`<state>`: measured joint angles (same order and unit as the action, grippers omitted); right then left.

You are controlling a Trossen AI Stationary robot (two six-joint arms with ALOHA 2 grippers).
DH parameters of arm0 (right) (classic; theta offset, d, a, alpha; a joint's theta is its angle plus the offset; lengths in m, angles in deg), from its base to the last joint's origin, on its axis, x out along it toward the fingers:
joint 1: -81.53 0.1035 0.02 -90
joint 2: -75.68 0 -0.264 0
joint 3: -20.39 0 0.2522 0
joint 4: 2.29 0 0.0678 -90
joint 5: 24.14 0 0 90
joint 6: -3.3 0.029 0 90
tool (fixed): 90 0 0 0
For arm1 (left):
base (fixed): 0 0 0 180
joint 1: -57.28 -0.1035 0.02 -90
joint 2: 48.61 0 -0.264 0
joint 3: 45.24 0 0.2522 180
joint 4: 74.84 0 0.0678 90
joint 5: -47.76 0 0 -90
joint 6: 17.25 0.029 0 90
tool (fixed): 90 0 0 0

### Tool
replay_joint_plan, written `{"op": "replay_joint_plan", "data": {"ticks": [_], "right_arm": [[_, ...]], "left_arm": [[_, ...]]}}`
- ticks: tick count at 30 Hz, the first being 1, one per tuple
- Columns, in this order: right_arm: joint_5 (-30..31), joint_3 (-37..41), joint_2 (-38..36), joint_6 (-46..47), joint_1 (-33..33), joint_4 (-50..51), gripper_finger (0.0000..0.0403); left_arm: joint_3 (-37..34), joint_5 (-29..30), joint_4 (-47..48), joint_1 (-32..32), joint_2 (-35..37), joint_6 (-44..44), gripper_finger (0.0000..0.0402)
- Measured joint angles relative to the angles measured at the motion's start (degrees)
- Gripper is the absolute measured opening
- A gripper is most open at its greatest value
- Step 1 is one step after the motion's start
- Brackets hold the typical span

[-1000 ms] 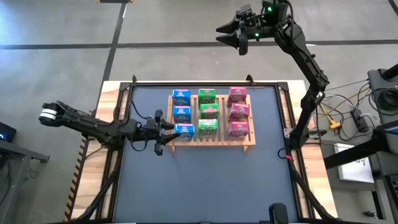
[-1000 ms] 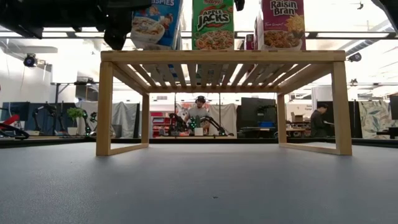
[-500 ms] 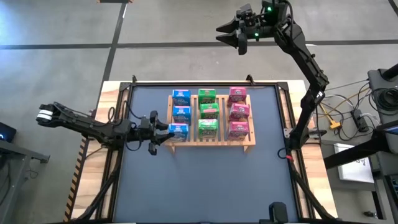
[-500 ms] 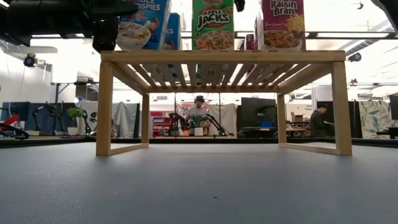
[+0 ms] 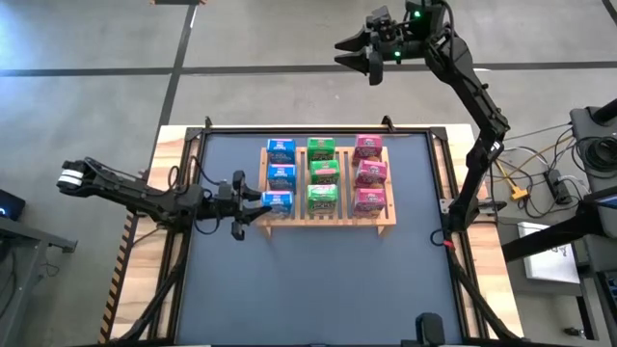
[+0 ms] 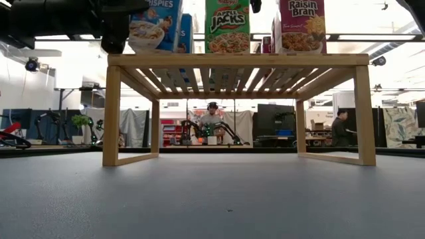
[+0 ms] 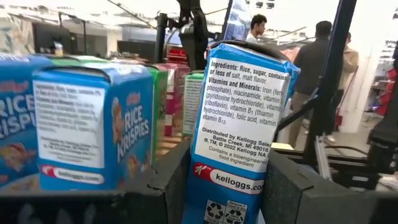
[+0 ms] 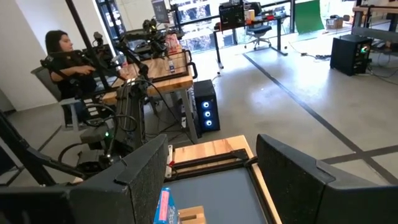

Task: Stack cereal on shelf
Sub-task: Put the blue cereal box on the shelf aligned with the other blue cereal boxes

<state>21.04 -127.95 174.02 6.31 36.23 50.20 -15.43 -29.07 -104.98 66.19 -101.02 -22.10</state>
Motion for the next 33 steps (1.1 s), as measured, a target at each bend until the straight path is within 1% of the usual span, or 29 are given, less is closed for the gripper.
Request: {"op": "replay_joint_plan", "data": {"ticks": [3, 5, 9, 22, 33], "right_arm": [[0.00, 0.02, 0.07, -0.02, 0.00, -0.01, 0.0233], [0.00, 0.02, 0.11, -0.02, 0.00, -0.01, 0.0233], [-0.01, 0.04, 0.13, -0.08, 0.00, -0.02, 0.0233], [-0.11, 0.04, 0.13, -0.33, 0.00, -0.05, 0.0233], [-0.11, 0.04, 0.13, -1.09, 0.00, -0.05, 0.0233]], "left_arm": [[0.00, 2.52, -0.02, -0.01, -0.20, 1.29, 0.0139], [0.00, 2.98, -0.08, -0.09, -0.61, 1.35, 0.0139], [0.00, 2.82, -0.63, -0.07, -2.12, 0.72, 0.0139], [0.03, 2.83, -7.44, -0.07, -8.62, -1.46, 0.0139], [0.04, 2.90, -7.50, -0.09, -9.03, -2.76, 0.0139]]}}
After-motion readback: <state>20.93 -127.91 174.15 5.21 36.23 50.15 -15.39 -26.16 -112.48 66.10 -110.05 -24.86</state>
